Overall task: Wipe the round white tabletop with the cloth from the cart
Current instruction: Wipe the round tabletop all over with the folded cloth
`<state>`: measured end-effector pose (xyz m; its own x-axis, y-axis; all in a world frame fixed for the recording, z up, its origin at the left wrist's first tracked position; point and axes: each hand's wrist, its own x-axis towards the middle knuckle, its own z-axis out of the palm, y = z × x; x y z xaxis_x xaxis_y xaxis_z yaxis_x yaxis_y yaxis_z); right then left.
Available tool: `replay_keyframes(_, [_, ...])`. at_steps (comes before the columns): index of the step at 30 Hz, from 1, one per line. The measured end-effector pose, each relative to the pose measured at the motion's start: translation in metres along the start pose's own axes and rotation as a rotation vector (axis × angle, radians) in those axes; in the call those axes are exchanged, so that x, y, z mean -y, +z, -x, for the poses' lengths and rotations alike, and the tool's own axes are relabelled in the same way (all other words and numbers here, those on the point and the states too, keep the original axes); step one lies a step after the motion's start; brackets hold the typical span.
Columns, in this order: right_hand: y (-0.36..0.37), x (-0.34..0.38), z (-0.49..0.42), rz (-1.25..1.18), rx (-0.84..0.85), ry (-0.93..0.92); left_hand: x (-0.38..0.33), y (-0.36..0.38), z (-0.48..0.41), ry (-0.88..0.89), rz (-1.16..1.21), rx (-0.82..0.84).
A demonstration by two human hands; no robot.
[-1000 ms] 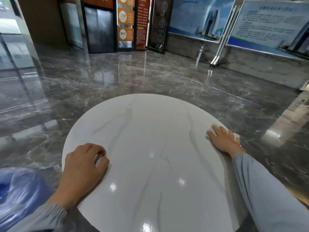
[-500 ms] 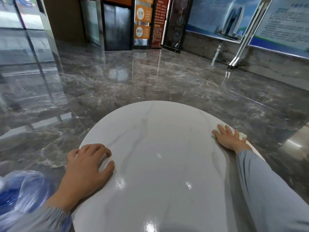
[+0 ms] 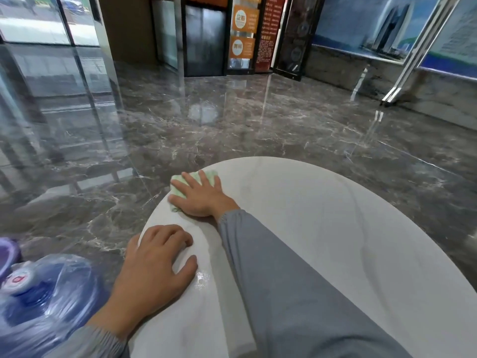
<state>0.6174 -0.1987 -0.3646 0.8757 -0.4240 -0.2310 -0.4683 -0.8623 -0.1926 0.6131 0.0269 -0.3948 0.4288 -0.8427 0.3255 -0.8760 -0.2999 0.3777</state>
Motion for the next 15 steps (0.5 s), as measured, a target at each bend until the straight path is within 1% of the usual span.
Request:
replay_keyframes(2, [-0.003, -0.004, 0.002, -0.019, -0.015, -0.009, 0.000, -0.001, -0.001, -0.003, -0.007, 0.008])
replay_keyframes(4, [-0.008, -0.021, 0.007, -0.041, -0.044, 0.033, 0.000, -0.002, -0.001, -0.006, -0.013, 0.020])
replay_keyframes(8, [-0.022, -0.092, 0.021, -0.123, -0.122, 0.252, 0.000, -0.002, 0.000, 0.000, -0.011, 0.011])
replay_keyframes(15, [-0.035, -0.260, 0.095, -0.203, -0.185, 0.670, -0.001, 0.000, -0.002, 0.001, -0.064, 0.043])
